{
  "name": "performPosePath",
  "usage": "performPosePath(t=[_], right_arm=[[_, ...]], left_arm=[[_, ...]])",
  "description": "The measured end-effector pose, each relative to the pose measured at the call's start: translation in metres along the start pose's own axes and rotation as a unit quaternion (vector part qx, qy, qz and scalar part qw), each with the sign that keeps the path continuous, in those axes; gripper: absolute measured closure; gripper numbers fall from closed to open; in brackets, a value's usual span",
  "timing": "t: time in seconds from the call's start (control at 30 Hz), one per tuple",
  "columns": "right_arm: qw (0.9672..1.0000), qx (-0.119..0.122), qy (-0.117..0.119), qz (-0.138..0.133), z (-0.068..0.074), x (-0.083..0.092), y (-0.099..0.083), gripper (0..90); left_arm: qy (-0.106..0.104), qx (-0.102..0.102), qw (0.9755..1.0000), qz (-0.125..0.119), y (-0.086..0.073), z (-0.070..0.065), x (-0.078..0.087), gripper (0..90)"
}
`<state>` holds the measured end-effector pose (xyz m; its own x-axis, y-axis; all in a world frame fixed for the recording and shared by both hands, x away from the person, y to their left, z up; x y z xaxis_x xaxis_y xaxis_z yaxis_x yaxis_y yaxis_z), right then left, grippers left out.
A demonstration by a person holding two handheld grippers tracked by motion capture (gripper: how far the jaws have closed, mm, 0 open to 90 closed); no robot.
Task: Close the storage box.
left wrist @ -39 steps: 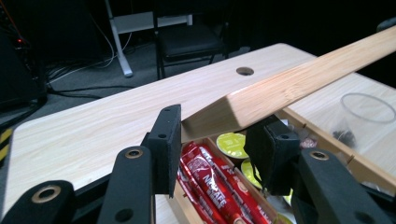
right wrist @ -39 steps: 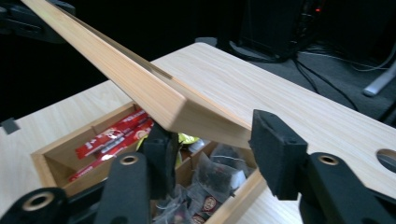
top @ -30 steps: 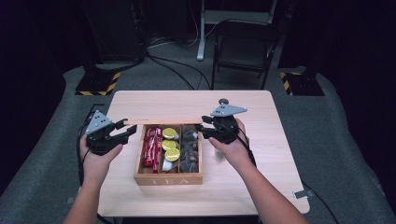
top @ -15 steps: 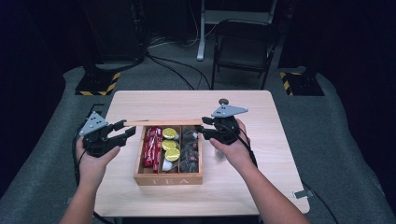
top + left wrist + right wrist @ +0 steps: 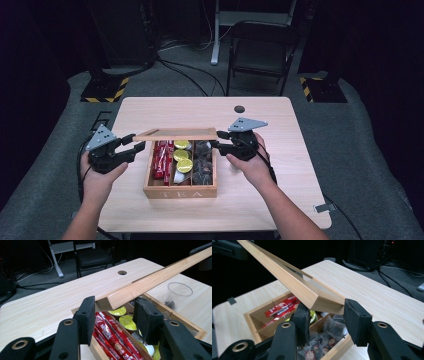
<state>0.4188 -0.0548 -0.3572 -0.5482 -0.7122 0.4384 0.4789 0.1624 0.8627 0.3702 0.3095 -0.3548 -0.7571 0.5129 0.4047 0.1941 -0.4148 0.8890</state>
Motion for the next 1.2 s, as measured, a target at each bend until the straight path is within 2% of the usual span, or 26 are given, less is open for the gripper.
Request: performPosePath(t=[0.23, 0.63, 0.8, 1.2], right_arm=[[1.0, 0.002, 0.001, 0.003, 0.003, 0.003, -0.006, 57.1], [1.0, 0.006, 0.003, 0.006, 0.009, 0.007, -0.021, 56.9], [0.9997, 0.019, -0.003, 0.014, 0.012, 0.008, -0.03, 56.9], [0.9998, 0.012, 0.009, 0.014, 0.013, 0.008, -0.05, 57.2]], left_arm=[[0.0, 0.004, 1.0, 0.0, -0.005, -0.004, 0.002, 52.5], [0.003, -0.003, 1.0, 0.005, -0.019, -0.015, 0.004, 51.9], [-0.001, -0.003, 1.0, 0.008, -0.028, -0.021, 0.005, 51.7], [-0.003, -0.003, 0.9999, 0.016, -0.042, -0.03, 0.006, 51.7]])
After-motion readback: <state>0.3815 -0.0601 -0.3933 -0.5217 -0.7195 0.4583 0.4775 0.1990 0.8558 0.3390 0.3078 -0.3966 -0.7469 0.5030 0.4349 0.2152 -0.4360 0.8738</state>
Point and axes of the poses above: each handheld gripper's, and its own axes: x roughly backward along the jaws, y roughly out of its top, z roughly to its left, the point moved 1 cm from there along -x, roughly forward along the jaws, and after that the axes turned 13 degrees about -x, right-handed, at the moved point
